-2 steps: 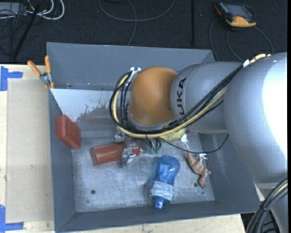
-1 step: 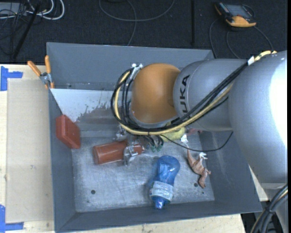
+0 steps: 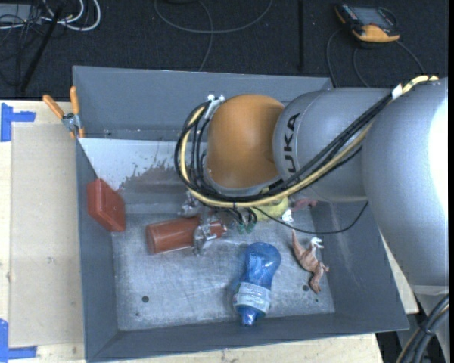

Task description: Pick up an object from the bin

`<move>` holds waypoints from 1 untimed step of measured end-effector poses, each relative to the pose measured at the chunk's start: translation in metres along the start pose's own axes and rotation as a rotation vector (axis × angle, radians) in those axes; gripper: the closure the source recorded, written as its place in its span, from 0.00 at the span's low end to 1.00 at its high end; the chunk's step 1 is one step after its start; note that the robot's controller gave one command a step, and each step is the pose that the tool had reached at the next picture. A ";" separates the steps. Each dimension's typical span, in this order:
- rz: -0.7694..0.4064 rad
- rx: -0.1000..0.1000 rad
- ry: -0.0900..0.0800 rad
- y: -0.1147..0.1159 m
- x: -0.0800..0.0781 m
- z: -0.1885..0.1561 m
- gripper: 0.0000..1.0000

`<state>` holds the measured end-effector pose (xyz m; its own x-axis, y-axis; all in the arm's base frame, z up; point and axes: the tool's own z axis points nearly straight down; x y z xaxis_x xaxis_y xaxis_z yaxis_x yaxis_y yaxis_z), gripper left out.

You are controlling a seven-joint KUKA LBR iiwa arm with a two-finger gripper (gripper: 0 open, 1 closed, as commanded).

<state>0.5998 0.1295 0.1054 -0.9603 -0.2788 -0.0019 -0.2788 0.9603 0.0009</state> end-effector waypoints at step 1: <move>0.001 0.000 0.007 0.000 0.002 -0.010 1.00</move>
Offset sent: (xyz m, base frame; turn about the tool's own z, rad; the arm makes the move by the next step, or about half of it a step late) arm 0.0001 -0.0001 0.0684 0.0000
